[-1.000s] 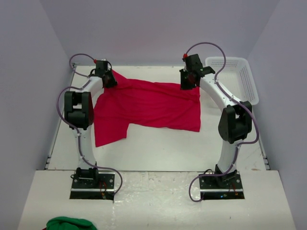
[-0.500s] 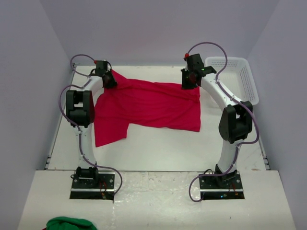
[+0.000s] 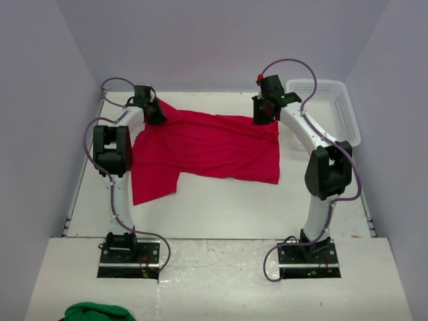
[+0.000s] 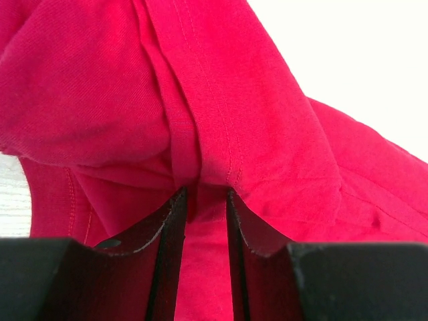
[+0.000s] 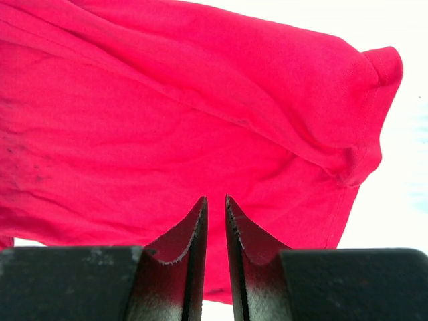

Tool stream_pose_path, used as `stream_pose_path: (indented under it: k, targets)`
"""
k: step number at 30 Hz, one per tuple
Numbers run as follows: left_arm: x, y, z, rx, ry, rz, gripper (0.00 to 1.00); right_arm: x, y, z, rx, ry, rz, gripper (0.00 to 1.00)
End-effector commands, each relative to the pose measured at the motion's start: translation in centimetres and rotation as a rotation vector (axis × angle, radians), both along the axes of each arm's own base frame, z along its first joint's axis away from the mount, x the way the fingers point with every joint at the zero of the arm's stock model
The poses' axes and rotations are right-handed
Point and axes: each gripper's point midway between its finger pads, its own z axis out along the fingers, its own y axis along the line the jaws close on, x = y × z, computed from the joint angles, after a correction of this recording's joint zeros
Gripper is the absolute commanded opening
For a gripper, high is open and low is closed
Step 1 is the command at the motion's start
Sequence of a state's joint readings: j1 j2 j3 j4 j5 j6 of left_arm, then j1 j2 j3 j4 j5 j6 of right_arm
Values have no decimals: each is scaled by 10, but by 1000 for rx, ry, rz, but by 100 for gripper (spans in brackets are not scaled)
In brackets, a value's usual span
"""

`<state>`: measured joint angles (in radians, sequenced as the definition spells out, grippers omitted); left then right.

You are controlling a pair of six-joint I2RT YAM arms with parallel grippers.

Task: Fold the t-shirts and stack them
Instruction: Fold the flattened tshirt in 1/3 of the way

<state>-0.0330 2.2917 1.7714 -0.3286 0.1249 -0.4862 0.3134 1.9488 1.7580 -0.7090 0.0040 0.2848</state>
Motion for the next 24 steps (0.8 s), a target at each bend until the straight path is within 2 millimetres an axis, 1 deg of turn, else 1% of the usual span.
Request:
stream_pose_path:
  k: [1,3,5,8,9,11,12,14,15,17,18,20,21,22,23,24]
  targets:
    - [14,2,11,-4,-47,-17,32,3,4,29,38,-76,16,18]
    - [14,1,12,-8,-49,-20,31,3,5,28,41,-73,19,18]
    - [13,0,12,-13,-47,-21,26,4,6,28,46,-72,19,18]
    - [10,-2,21,-22,-58,-24,16,3,7,29,54,-72,20,18]
    - [9,-2,29,-23,-72,-23,10,4,7,29,56,-73,21,18]
    - [8,-3,39,-27,-83,-22,1,3,7,29,58,-72,19,18]
    - [8,-4,52,-29,-104,-24,0,4,7,30,57,-74,17,18]
    - [5,-7,61,-30,-115,-26,0,3,7,30,58,-74,18,18]
    - [4,-9,75,-33,-136,-31,0,3,7,31,58,-75,18,18]
    - [-3,-17,81,-32,-138,-39,0,4,7,33,55,-75,17,18]
    - [-8,-24,92,-27,-151,-51,0,4,6,32,53,-72,13,18]
    - [-14,-31,103,-18,-164,-61,0,3,7,31,50,-67,14,18]
    - [-20,-39,112,-18,-178,-74,0,3,6,31,50,-67,12,18]
    - [-22,-41,117,-17,-185,-76,0,3,6,31,50,-68,13,18]
    - [-27,-44,128,-18,-202,-80,0,2,6,30,50,-67,14,18]
    - [-33,-52,127,-18,-196,-92,0,2,6,31,51,-68,14,18]
